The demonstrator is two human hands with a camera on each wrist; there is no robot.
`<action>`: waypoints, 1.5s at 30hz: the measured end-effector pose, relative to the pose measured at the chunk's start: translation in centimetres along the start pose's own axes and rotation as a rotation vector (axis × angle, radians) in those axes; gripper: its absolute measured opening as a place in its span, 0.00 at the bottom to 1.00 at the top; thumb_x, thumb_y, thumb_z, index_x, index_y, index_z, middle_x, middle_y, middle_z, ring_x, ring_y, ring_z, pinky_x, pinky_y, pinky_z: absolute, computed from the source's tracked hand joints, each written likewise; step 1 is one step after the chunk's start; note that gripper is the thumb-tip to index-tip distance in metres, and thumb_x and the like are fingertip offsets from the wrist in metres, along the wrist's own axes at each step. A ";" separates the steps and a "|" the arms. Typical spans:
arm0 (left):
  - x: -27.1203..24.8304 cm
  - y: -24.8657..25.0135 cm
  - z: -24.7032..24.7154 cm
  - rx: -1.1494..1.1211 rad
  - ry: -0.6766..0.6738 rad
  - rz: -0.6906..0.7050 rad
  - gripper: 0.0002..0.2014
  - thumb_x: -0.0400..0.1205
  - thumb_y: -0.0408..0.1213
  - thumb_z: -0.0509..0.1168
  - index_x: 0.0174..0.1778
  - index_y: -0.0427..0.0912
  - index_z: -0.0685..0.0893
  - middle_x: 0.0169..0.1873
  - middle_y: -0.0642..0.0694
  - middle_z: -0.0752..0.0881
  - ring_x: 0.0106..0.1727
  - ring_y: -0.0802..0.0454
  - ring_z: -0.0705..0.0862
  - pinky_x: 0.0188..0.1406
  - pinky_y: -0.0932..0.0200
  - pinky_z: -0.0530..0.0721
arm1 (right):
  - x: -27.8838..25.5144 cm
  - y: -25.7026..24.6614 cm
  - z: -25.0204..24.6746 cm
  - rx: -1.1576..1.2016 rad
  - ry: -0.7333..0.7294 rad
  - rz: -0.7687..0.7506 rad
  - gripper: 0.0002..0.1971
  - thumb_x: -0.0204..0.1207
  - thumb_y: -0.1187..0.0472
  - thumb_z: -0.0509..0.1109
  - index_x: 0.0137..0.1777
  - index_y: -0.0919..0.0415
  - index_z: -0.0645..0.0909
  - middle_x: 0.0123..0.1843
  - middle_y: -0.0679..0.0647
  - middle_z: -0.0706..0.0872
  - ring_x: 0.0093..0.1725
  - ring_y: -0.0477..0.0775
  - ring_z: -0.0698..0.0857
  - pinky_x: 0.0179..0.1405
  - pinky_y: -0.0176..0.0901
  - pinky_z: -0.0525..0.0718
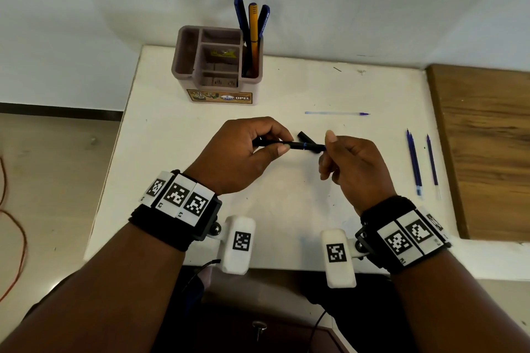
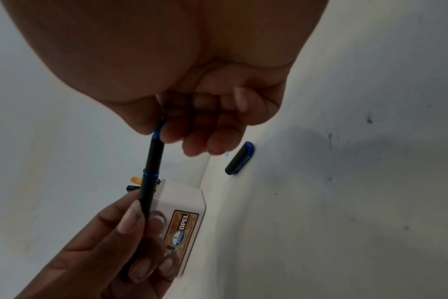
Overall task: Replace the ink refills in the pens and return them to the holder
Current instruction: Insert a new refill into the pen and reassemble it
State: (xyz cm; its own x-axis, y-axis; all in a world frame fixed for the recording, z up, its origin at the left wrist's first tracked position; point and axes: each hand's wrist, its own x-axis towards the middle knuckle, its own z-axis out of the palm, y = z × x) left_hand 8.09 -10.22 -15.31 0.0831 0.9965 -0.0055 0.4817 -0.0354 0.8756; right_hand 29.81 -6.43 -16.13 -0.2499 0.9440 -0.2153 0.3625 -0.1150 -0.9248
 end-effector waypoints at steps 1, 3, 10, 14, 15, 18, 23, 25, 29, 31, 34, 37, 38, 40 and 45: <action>0.0 0.0 0.0 -0.001 0.000 -0.002 0.06 0.83 0.37 0.71 0.52 0.53 0.89 0.41 0.63 0.88 0.47 0.68 0.85 0.46 0.78 0.75 | 0.0 0.0 0.0 0.017 0.002 0.007 0.27 0.88 0.48 0.62 0.33 0.67 0.81 0.31 0.63 0.86 0.29 0.50 0.81 0.33 0.36 0.74; 0.0 0.0 -0.1 -0.007 0.006 -0.005 0.06 0.83 0.37 0.72 0.52 0.53 0.89 0.41 0.63 0.88 0.46 0.68 0.85 0.46 0.78 0.74 | 0.0 -0.1 0.0 0.077 -0.003 0.006 0.20 0.85 0.52 0.66 0.35 0.63 0.80 0.33 0.60 0.86 0.31 0.51 0.82 0.31 0.32 0.74; 0.0 0.0 0.0 -0.014 0.004 -0.008 0.05 0.82 0.37 0.72 0.51 0.50 0.91 0.41 0.61 0.89 0.45 0.65 0.86 0.45 0.77 0.76 | 0.0 0.0 -0.1 0.097 -0.031 -0.018 0.20 0.81 0.52 0.68 0.36 0.69 0.79 0.32 0.62 0.83 0.30 0.50 0.80 0.31 0.30 0.72; 0.0 0.1 0.1 0.000 0.005 0.006 0.05 0.82 0.36 0.73 0.50 0.49 0.91 0.40 0.62 0.89 0.45 0.65 0.86 0.44 0.78 0.75 | 0.0 0.3 -0.2 0.059 -0.047 -0.027 0.25 0.87 0.53 0.64 0.30 0.69 0.80 0.27 0.61 0.83 0.27 0.49 0.77 0.32 0.34 0.72; 0.1 0.0 0.1 0.001 0.009 0.007 0.05 0.82 0.36 0.73 0.50 0.49 0.91 0.39 0.62 0.89 0.44 0.64 0.86 0.44 0.77 0.75 | 0.0 0.3 -0.2 0.076 -0.039 -0.023 0.24 0.85 0.53 0.65 0.32 0.69 0.80 0.29 0.62 0.84 0.28 0.49 0.78 0.31 0.33 0.72; 0.1 -0.2 0.1 0.004 0.004 -0.003 0.04 0.82 0.37 0.73 0.49 0.50 0.92 0.38 0.62 0.89 0.43 0.64 0.85 0.42 0.77 0.75 | 0.1 0.1 -0.3 0.108 -0.037 -0.026 0.16 0.82 0.59 0.68 0.35 0.69 0.78 0.30 0.59 0.82 0.30 0.50 0.79 0.30 0.29 0.73; 0.1 -0.4 0.1 -0.007 0.015 -0.008 0.05 0.81 0.43 0.71 0.49 0.50 0.91 0.37 0.58 0.89 0.40 0.57 0.85 0.39 0.69 0.79 | 0.0 0.2 -0.2 0.082 -0.041 -0.039 0.21 0.83 0.52 0.67 0.35 0.69 0.78 0.29 0.60 0.81 0.28 0.47 0.76 0.31 0.35 0.71; 0.2 -0.6 0.1 -0.010 0.008 -0.024 0.05 0.81 0.44 0.71 0.47 0.51 0.91 0.36 0.55 0.89 0.38 0.55 0.84 0.37 0.66 0.79 | 0.0 0.2 -0.1 0.095 -0.045 -0.046 0.20 0.80 0.51 0.67 0.35 0.68 0.77 0.29 0.61 0.81 0.29 0.51 0.73 0.31 0.40 0.69; 0.2 -0.4 0.2 -0.003 0.000 -0.012 0.06 0.81 0.43 0.70 0.47 0.48 0.92 0.34 0.52 0.89 0.36 0.52 0.83 0.34 0.62 0.78 | 0.0 0.2 0.2 0.054 0.004 -0.013 0.22 0.81 0.51 0.65 0.26 0.59 0.74 0.24 0.57 0.77 0.30 0.56 0.73 0.34 0.47 0.70; 0.2 -0.2 0.2 0.007 0.006 0.000 0.07 0.80 0.45 0.70 0.47 0.48 0.92 0.35 0.51 0.90 0.36 0.50 0.84 0.36 0.58 0.80 | 0.0 0.2 0.4 0.075 0.015 0.008 0.24 0.83 0.52 0.65 0.23 0.54 0.72 0.23 0.53 0.75 0.30 0.57 0.73 0.35 0.47 0.70; 0.2 -0.3 0.1 0.016 0.017 0.001 0.06 0.81 0.45 0.70 0.46 0.51 0.91 0.36 0.52 0.90 0.37 0.52 0.84 0.36 0.57 0.80 | 0.1 0.1 0.7 0.038 0.042 0.018 0.26 0.88 0.49 0.61 0.27 0.60 0.77 0.25 0.54 0.79 0.30 0.57 0.76 0.33 0.44 0.72; 0.2 -0.6 -0.1 0.019 0.041 -0.026 0.02 0.82 0.42 0.71 0.46 0.53 0.90 0.37 0.53 0.90 0.38 0.54 0.84 0.37 0.63 0.79 | 0.4 0.9 0.8 -0.026 0.140 0.061 0.24 0.90 0.47 0.55 0.43 0.59 0.87 0.32 0.54 0.84 0.29 0.47 0.80 0.32 0.35 0.76; 0.3 -0.8 -0.2 0.023 0.062 -0.035 0.02 0.82 0.41 0.72 0.47 0.52 0.90 0.37 0.53 0.90 0.38 0.55 0.84 0.36 0.66 0.79 | 0.6 1.5 0.8 -0.084 0.164 0.048 0.19 0.90 0.49 0.56 0.52 0.54 0.87 0.33 0.51 0.84 0.30 0.44 0.80 0.35 0.33 0.77; 0.4 -0.9 -0.3 0.027 0.101 -0.057 0.02 0.82 0.40 0.72 0.48 0.51 0.90 0.37 0.54 0.89 0.38 0.58 0.84 0.37 0.72 0.76 | 0.7 2.2 0.6 -0.288 0.135 0.019 0.14 0.87 0.56 0.61 0.69 0.46 0.81 0.33 0.48 0.83 0.33 0.41 0.80 0.38 0.27 0.75; 0.4 -0.9 -0.5 0.013 0.126 -0.074 0.04 0.83 0.38 0.72 0.48 0.54 0.88 0.40 0.58 0.90 0.42 0.62 0.85 0.40 0.78 0.75 | 0.2 2.1 1.6 -0.624 0.000 -0.041 0.20 0.82 0.53 0.68 0.73 0.45 0.81 0.42 0.46 0.85 0.48 0.49 0.83 0.54 0.37 0.79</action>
State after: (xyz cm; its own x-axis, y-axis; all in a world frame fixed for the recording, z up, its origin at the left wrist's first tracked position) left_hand 7.30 -9.71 -15.84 -0.0631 0.9980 -0.0081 0.4935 0.0382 0.8689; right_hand 29.10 -6.93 -18.59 -0.2744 0.9440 -0.1834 0.8086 0.1233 -0.5753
